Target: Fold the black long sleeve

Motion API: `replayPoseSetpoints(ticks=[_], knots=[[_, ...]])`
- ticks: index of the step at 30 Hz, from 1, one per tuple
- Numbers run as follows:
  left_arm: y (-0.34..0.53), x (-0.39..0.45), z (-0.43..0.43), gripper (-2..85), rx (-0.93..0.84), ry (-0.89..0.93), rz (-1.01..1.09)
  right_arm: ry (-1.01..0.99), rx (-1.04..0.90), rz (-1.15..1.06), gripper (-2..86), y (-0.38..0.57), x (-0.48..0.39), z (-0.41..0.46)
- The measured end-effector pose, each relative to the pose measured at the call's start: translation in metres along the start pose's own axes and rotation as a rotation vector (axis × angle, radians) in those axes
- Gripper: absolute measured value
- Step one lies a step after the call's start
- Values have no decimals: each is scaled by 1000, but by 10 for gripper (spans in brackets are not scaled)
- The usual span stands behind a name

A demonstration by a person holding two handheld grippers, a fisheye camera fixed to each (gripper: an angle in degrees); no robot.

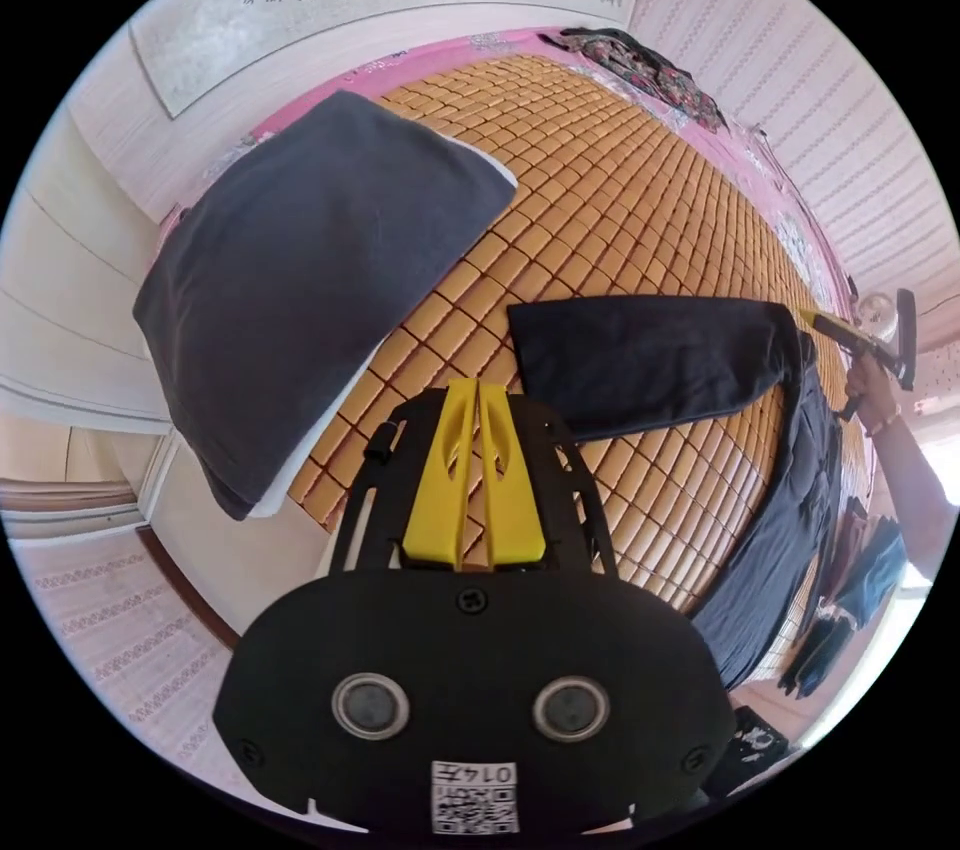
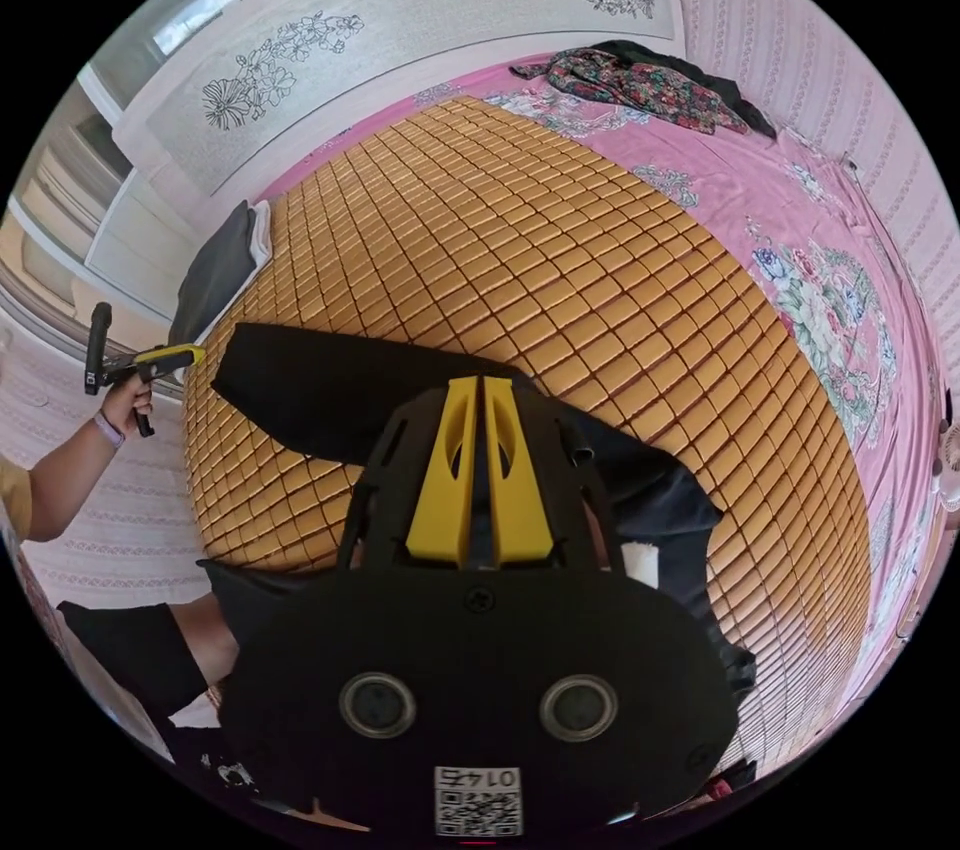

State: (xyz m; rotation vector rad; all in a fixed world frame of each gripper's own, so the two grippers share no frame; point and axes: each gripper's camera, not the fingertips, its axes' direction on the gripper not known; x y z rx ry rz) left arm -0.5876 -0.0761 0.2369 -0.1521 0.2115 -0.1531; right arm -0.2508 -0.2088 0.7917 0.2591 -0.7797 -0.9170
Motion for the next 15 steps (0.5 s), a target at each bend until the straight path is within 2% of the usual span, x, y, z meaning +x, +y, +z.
replayPoseSetpoints(ticks=[1,3,5,8,12,15], knots=[[1,-4,1,-4,0,18,-20,-8,-10,-27,7,5,-10,0],[8,-10,3,18,7,168,-51,-23,-22,-92,20,13,-30,1],[14,-1,5,55,-16,203,-44,-53,-37,-207,47,23,-68,7],[26,20,19,73,-54,146,-14,-70,-52,-302,73,31,-114,20],[35,37,20,0,-64,64,71,-153,-24,-270,77,35,-152,25],[38,33,6,-7,56,-33,78,-215,-2,-235,76,42,-177,19]])
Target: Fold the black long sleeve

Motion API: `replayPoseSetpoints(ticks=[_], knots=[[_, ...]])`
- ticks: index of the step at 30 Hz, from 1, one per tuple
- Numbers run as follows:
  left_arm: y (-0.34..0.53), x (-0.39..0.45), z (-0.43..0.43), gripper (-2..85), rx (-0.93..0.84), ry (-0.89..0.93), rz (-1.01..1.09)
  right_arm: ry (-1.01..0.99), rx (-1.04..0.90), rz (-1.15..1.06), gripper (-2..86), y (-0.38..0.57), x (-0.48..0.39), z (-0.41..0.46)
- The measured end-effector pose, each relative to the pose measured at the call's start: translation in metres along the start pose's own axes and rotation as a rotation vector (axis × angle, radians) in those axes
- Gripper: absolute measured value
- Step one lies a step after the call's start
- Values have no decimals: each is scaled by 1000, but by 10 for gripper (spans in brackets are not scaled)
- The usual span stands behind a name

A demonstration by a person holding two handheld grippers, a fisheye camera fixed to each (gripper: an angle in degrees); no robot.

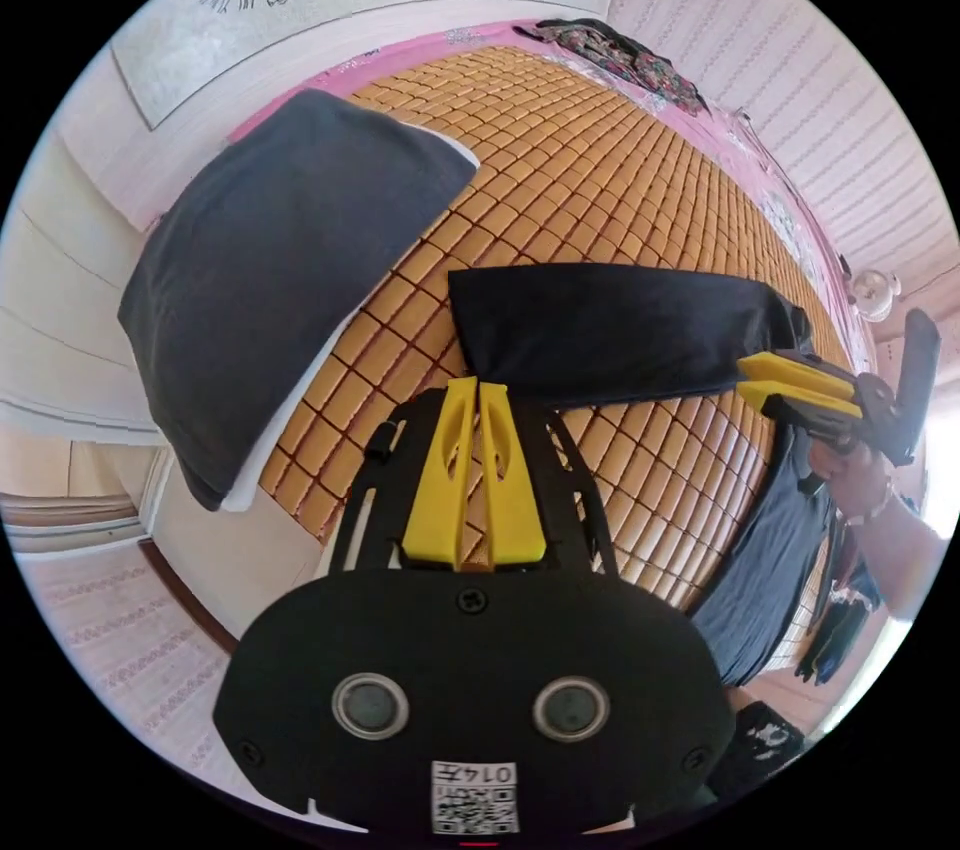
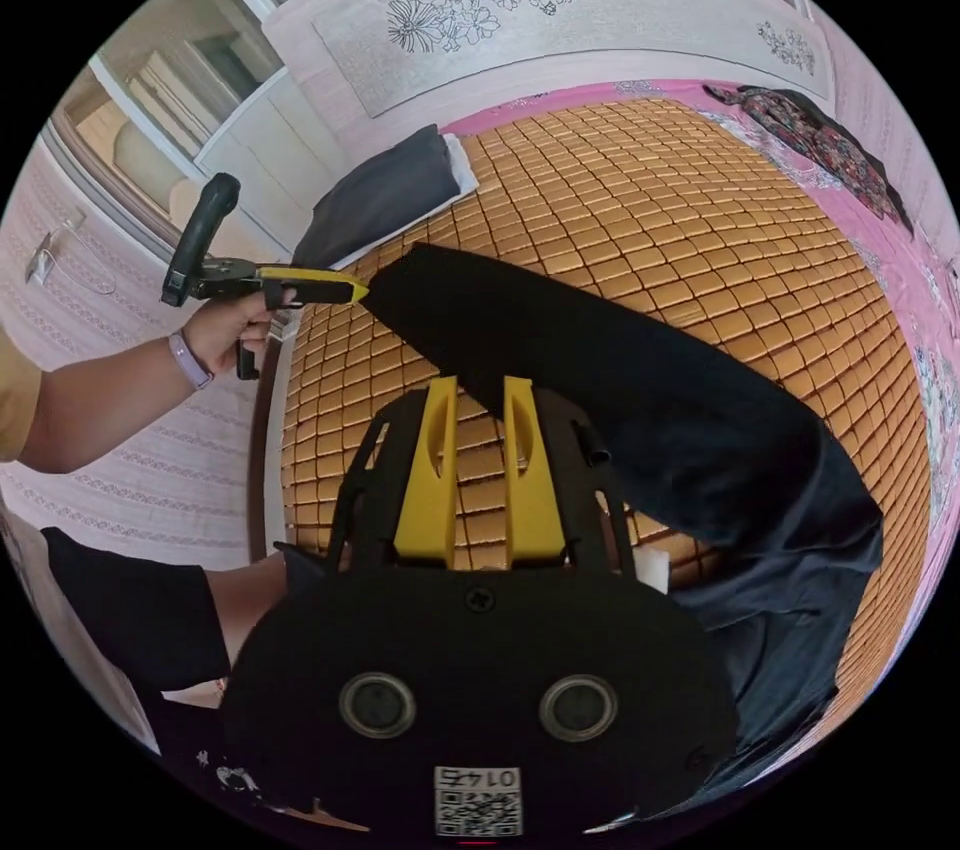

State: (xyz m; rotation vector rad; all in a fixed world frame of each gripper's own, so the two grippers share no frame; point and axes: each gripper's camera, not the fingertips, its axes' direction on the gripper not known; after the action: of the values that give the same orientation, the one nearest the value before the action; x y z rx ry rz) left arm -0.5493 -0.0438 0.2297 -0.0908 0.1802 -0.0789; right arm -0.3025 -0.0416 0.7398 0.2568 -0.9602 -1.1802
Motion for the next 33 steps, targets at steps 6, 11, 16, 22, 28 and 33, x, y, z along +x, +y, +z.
replayPoseSetpoints(ticks=[6,11,16,22,28,33], knots=[[5,-9,26,8,-36,65,-33,70,-55,-81,77,5,-41,4],[22,-8,34,37,-33,120,-83,178,-55,-169,77,-21,-58,10],[37,0,41,10,-44,161,-86,227,-103,-169,59,-41,-67,27],[55,38,35,-9,-12,158,-30,153,-78,-60,15,-59,-65,8],[73,127,-68,-10,309,396,102,36,239,153,7,-57,-62,-76],[104,295,-141,-10,481,672,485,43,508,229,11,-15,-71,-190]])
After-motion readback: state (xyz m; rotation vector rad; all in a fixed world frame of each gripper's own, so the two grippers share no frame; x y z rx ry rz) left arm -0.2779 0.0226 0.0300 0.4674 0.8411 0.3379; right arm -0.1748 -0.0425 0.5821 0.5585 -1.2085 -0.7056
